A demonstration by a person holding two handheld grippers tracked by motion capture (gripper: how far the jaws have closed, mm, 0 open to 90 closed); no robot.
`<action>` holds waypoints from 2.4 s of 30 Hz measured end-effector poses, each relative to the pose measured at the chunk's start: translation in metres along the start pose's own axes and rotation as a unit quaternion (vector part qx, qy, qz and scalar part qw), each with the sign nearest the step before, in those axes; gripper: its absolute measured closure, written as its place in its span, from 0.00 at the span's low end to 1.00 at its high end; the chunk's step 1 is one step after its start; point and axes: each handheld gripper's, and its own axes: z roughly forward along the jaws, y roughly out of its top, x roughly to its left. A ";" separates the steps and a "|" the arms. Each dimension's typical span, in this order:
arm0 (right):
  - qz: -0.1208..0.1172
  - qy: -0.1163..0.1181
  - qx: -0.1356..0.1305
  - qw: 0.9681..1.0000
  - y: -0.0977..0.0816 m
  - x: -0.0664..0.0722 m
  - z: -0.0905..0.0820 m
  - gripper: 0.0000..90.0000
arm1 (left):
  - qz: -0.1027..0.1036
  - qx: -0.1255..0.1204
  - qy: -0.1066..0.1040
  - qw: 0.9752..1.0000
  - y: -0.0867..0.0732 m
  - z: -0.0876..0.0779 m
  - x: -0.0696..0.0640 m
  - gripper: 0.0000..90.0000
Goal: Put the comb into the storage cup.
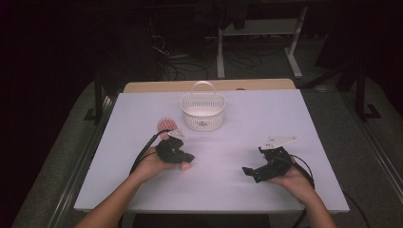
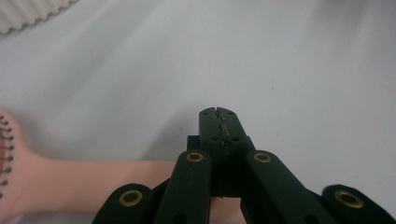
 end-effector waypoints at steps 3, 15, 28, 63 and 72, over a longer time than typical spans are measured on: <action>0.001 0.000 0.001 1.000 0.000 0.000 0.000 0.00 | -0.001 0.002 0.001 1.000 -0.006 -0.004 -0.002 1.00; -0.001 0.000 0.002 1.000 0.000 0.001 0.001 0.00 | -0.003 0.017 0.010 1.000 -0.028 -0.020 -0.006 1.00; 0.000 -0.001 0.005 1.000 0.001 0.001 0.002 0.00 | -0.017 0.028 0.029 0.999 -0.056 -0.043 -0.002 1.00; -0.003 -0.002 0.007 1.000 0.001 0.002 0.004 0.00 | -0.084 0.019 0.099 0.991 -0.103 -0.088 0.033 1.00; -0.002 -0.002 0.006 1.000 0.001 0.002 0.004 0.00 | -0.092 -0.041 0.081 0.992 -0.094 -0.099 0.032 0.95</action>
